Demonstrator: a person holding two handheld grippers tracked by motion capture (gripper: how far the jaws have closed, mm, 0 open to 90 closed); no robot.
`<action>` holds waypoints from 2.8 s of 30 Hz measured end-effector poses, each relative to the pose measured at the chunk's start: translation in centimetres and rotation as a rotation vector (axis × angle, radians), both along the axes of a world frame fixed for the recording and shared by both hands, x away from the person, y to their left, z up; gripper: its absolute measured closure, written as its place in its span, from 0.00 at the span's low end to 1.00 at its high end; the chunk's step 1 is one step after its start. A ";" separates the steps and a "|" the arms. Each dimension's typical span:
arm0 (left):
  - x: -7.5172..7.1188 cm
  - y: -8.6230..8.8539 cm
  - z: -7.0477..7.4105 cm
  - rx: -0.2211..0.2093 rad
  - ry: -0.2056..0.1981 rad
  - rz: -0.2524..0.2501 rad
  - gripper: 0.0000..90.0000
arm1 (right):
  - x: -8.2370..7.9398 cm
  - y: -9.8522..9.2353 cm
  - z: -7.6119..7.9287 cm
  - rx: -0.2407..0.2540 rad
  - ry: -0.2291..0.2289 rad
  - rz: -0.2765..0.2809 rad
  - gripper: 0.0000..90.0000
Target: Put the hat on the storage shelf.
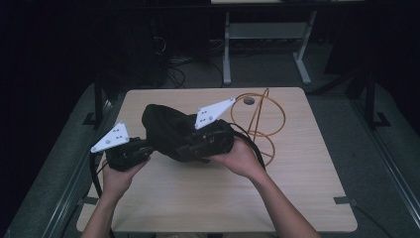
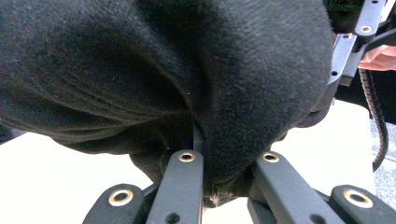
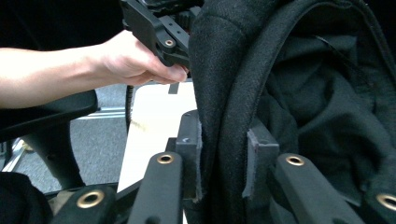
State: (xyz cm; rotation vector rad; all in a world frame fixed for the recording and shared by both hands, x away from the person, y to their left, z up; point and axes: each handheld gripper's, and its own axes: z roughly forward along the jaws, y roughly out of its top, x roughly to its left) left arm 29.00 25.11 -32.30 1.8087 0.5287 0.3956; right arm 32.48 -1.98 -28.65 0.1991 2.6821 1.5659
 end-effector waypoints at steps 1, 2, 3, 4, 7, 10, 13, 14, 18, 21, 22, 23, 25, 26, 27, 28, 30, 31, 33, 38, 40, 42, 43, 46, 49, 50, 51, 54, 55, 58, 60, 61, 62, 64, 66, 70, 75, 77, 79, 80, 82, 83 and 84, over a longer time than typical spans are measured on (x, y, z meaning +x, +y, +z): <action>0.0 -0.1 0.2 0.005 0.000 0.000 0.94 | -0.1 -0.1 0.0 0.001 0.003 -0.006 0.75; 0.1 -0.2 0.3 0.013 -0.002 -0.001 0.94 | -0.1 -0.3 0.1 0.000 0.000 -0.015 0.74; 0.1 -0.2 0.5 0.018 -0.001 -0.001 0.94 | -0.1 -0.4 0.1 -0.001 -0.006 -0.019 0.73; 0.1 -0.4 0.7 0.029 -0.002 -0.004 0.94 | -0.2 -0.5 0.2 -0.007 -0.003 -0.024 0.69; 0.3 -0.6 1.3 0.056 -0.003 -0.010 0.94 | -0.3 -0.7 0.2 -0.011 -0.014 -0.034 0.64; 0.4 -0.7 1.6 0.078 -0.002 -0.010 0.94 | -0.4 -1.1 0.5 0.004 -0.034 -0.051 0.54; 0.6 -0.6 1.7 0.085 0.002 -0.012 0.95 | -0.7 -1.9 0.9 0.007 -0.048 -0.065 0.46; 0.6 -0.5 1.8 0.089 0.006 -0.013 0.95 | -0.8 -2.1 0.9 0.000 -0.048 -0.069 0.46; 0.9 -0.2 1.9 0.086 0.009 -0.012 0.95 | -1.1 -3.5 0.8 -0.007 -0.059 -0.083 0.42; 1.0 0.0 2.1 0.085 0.013 -0.011 0.95 | -1.2 -4.5 0.5 -0.011 -0.045 -0.097 0.40; 1.1 0.0 2.2 0.083 0.017 -0.011 0.95 | -1.4 -5.2 0.1 -0.010 -0.046 -0.107 0.40; 1.2 0.1 2.3 0.082 0.018 -0.010 0.95 | -1.4 -5.2 0.1 -0.010 -0.046 -0.107 0.40; 1.3 0.2 2.6 0.092 0.019 -0.015 0.95 | -1.5 -5.9 -0.3 -0.014 -0.044 -0.117 0.39; 1.4 0.1 2.7 0.094 0.022 -0.012 0.95 | -1.6 -6.4 -0.6 -0.017 -0.036 -0.130 0.39; 1.5 0.1 2.8 0.093 0.023 -0.013 0.95 | -1.5 -6.7 -0.9 -0.014 -0.040 -0.133 0.39; 1.5 0.1 3.0 0.097 0.026 -0.015 0.94 | -1.6 -7.1 -1.1 -0.013 -0.035 -0.141 0.39; 1.7 0.0 3.2 0.105 0.027 -0.019 0.95 | -1.6 -7.9 -1.7 -0.011 -0.032 -0.154 0.39; 1.8 0.0 3.3 0.106 0.026 -0.020 0.95 | -1.6 -8.3 -2.0 -0.009 -0.028 -0.160 0.38; 2.0 -0.1 3.6 0.103 0.032 -0.025 0.95 | -1.7 -9.0 -2.5 -0.003 -0.020 -0.170 0.38; 2.5 -0.3 4.3 0.102 0.035 -0.037 0.94 | -2.1 -10.7 -3.6 0.018 0.007 -0.198 0.37; 2.7 -0.6 4.6 0.104 0.037 -0.045 0.95 | -2.4 -11.4 -4.1 0.023 0.011 -0.211 0.37; 2.8 -0.8 4.9 0.113 0.036 -0.050 0.94 | -2.5 -12.0 -4.7 0.025 0.017 -0.218 0.36; 2.9 -0.9 5.0 0.118 0.038 -0.056 0.94 | -2.6 -12.3 -5.0 0.025 0.024 -0.224 0.36; 3.2 -1.4 5.5 0.138 0.039 -0.064 0.94 | -3.0 -13.5 -6.0 0.027 0.034 -0.245 0.36; 3.6 -2.0 6.0 0.147 0.044 -0.074 0.94 | -3.5 -14.5 -6.8 0.032 0.043 -0.258 0.35; 3.7 -2.2 6.3 0.153 0.043 -0.078 0.94 | -3.8 -14.9 -7.1 0.032 0.038 -0.269 0.35; 3.8 -2.3 6.5 0.157 0.041 -0.081 0.94 | -4.0 -15.3 -7.4 0.033 0.043 -0.281 0.35; 4.2 -2.7 7.0 0.152 0.041 -0.093 0.94 | -4.2 -16.2 -8.2 0.038 0.055 -0.309 0.35; 4.4 -2.9 7.2 0.155 0.040 -0.096 0.94 | -4.3 -16.6 -8.6 0.040 0.060 -0.322 0.35; 4.9 -3.3 7.7 0.155 0.044 -0.107 0.94 | -4.4 -17.6 -9.7 0.041 0.082 -0.357 0.34; 5.3 -3.6 8.0 0.159 0.046 -0.115 0.94 | -4.4 -18.1 -10.3 0.025 0.089 -0.374 0.34; 5.5 -3.8 8.2 0.159 0.046 -0.119 0.94 | -4.5 -18.4 -10.8 0.020 0.093 -0.387 0.34; 5.7 -4.0 8.4 0.161 0.045 -0.123 0.94 | -4.5 -18.6 -11.1 0.012 0.099 -0.396 0.33; 6.0 -4.4 8.7 0.162 0.042 -0.130 0.94 | -4.4 -19.1 -11.5 -0.008 0.100 -0.416 0.33; 6.5 -4.8 9.1 0.163 0.042 -0.141 0.94 | -4.3 -19.6 -11.7 -0.012 0.102 -0.428 0.33; 7.3 -5.7 9.6 0.157 0.045 -0.158 0.94 | -4.0 -20.5 -12.1 -0.015 0.108 -0.464 0.31; 8.2 -6.9 10.5 0.157 0.044 -0.185 0.94 | -4.0 -21.2 -12.5 -0.026 0.108 -0.490 0.31; 8.4 -7.4 10.9 0.158 0.041 -0.191 0.94 | -4.0 -21.3 -12.7 -0.028 0.114 -0.498 0.31; 8.7 -7.8 11.3 0.158 0.038 -0.198 0.94 | -4.0 -21.5 -12.8 -0.031 0.115 -0.506 0.30; 8.8 -8.0 11.6 0.166 0.036 -0.204 0.94 | -4.0 -21.6 -12.9 -0.039 0.113 -0.511 0.30; 9.0 -8.5 12.1 0.170 0.031 -0.211 0.94 | -4.1 -21.8 -12.9 -0.040 0.113 -0.519 0.30; 9.2 -8.8 12.3 0.174 0.030 -0.215 0.94 | -4.1 -21.9 -13.0 -0.040 0.110 -0.525 0.30; 9.3 -9.1 12.6 0.181 0.027 -0.222 0.94 | -4.2 -22.1 -13.0 -0.041 0.107 -0.530 0.30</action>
